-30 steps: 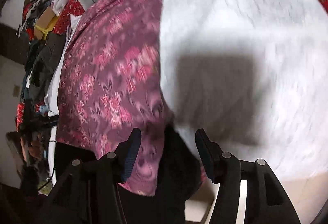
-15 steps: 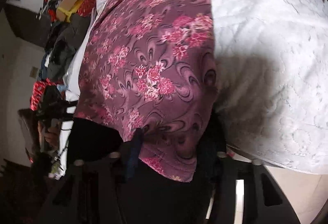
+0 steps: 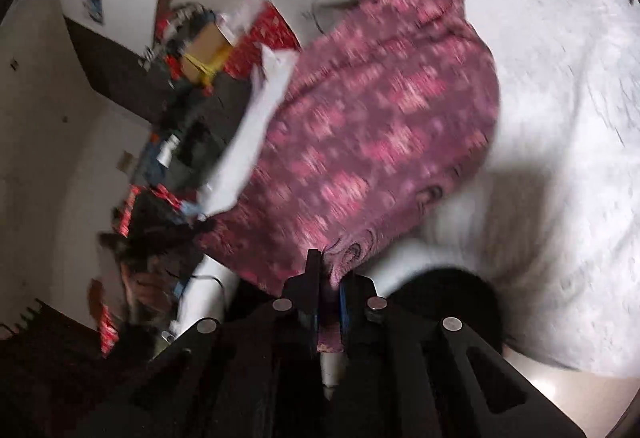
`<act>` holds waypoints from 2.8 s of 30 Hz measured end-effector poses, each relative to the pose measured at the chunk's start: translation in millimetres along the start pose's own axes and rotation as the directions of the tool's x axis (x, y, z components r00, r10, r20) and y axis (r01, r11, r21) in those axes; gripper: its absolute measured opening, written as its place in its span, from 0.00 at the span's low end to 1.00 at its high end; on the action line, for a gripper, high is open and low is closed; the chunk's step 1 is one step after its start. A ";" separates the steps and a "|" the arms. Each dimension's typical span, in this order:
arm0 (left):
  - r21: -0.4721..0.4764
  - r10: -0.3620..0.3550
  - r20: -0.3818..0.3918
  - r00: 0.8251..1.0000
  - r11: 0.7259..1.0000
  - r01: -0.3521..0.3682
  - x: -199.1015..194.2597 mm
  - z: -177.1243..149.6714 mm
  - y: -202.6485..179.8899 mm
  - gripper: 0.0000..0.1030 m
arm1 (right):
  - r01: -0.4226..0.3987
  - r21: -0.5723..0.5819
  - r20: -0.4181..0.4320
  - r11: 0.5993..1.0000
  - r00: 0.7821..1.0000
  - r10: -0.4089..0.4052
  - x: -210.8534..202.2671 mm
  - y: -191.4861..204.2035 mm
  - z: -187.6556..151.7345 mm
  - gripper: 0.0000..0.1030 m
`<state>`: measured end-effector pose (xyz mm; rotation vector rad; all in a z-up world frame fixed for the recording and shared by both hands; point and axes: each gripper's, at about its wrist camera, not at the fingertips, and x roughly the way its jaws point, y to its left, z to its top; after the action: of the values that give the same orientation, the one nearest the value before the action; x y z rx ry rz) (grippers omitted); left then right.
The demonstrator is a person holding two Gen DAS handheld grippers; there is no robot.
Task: Fold small clothes
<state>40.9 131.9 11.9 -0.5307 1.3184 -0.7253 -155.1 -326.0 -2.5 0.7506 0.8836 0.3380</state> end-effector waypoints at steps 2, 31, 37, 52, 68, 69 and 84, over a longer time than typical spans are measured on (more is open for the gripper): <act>0.001 -0.018 0.026 0.999 1.000 0.018 1.3 15.4 -8.6 0.03 | -0.033 0.016 0.034 0.999 0.999 0.033 -2.0 2.1 12.7 0.07; -0.145 0.054 0.205 0.977 0.989 -0.024 127.3 335.8 -4.2 0.03 | -0.122 0.333 0.431 0.935 0.902 -0.036 85.1 -143.8 297.2 0.07; -0.212 0.040 0.134 0.990 0.977 -0.011 144.5 353.6 13.6 0.04 | -0.040 0.473 0.317 0.880 0.940 -0.128 118.8 -178.9 315.3 0.13; -0.051 0.148 0.103 0.984 0.988 -0.144 155.6 329.5 -1.9 0.51 | 0.283 0.343 0.255 0.896 0.890 -0.379 122.7 -162.3 320.0 0.55; 0.097 0.403 0.191 0.895 0.900 -0.425 152.5 298.0 -40.1 0.30 | 0.350 0.327 0.309 0.878 0.839 -0.449 100.6 -147.1 307.3 0.19; 0.102 0.388 0.198 0.900 0.905 -0.412 149.3 284.8 -46.1 0.43 | 0.331 0.310 0.320 0.891 0.847 -0.425 96.8 -142.0 301.1 0.25; 0.146 0.576 0.331 0.747 0.751 -0.643 196.9 213.9 -64.5 0.65 | 0.474 0.207 0.187 0.856 0.839 -0.510 108.7 -121.4 243.9 0.05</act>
<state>257.0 -67.7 -34.0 0.0393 1.0307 -0.2397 101.0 -460.2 -52.3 0.6579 0.8478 -0.2813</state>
